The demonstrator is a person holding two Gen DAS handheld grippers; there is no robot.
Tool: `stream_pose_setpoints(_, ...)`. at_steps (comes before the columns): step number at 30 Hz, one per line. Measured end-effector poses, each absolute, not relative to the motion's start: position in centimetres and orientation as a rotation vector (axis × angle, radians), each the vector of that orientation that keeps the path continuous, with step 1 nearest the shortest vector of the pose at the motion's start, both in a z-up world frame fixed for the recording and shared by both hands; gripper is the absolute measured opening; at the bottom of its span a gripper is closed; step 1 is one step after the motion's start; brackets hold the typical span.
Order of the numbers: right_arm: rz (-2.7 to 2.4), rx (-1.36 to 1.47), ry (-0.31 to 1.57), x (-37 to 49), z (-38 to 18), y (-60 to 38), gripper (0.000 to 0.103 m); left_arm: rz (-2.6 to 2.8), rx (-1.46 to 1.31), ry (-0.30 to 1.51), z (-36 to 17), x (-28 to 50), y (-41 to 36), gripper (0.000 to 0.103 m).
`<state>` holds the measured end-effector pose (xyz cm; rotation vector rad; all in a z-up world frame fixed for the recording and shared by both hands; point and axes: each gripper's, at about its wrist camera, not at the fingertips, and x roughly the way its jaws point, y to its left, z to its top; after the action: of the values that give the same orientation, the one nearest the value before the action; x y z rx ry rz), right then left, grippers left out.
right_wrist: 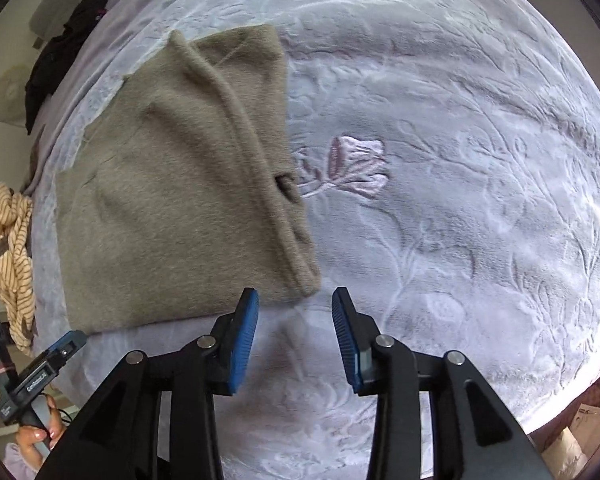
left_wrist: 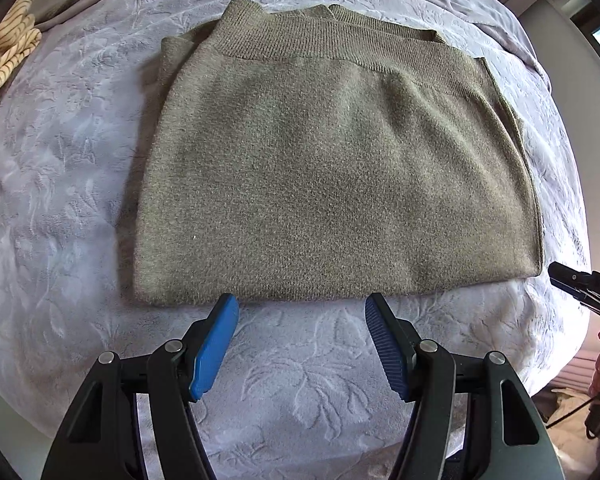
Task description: Fold small clothes
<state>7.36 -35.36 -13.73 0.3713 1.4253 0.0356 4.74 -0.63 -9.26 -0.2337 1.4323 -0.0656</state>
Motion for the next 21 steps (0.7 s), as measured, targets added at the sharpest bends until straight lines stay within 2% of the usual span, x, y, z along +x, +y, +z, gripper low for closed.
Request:
stream_pose_setpoints(11,0.3,0.394,1.446,8.9,-13.3,-27.4,0.042,-0.029,-0.422,1.433,-11.0,4.6,3.2,0.066)
stream_pose_setpoints(21,0.498,0.604,1.583,7.8,-18.2,-19.5,0.045,-0.076,-0.828,1.435,-15.2,2.9,7.8,0.066)
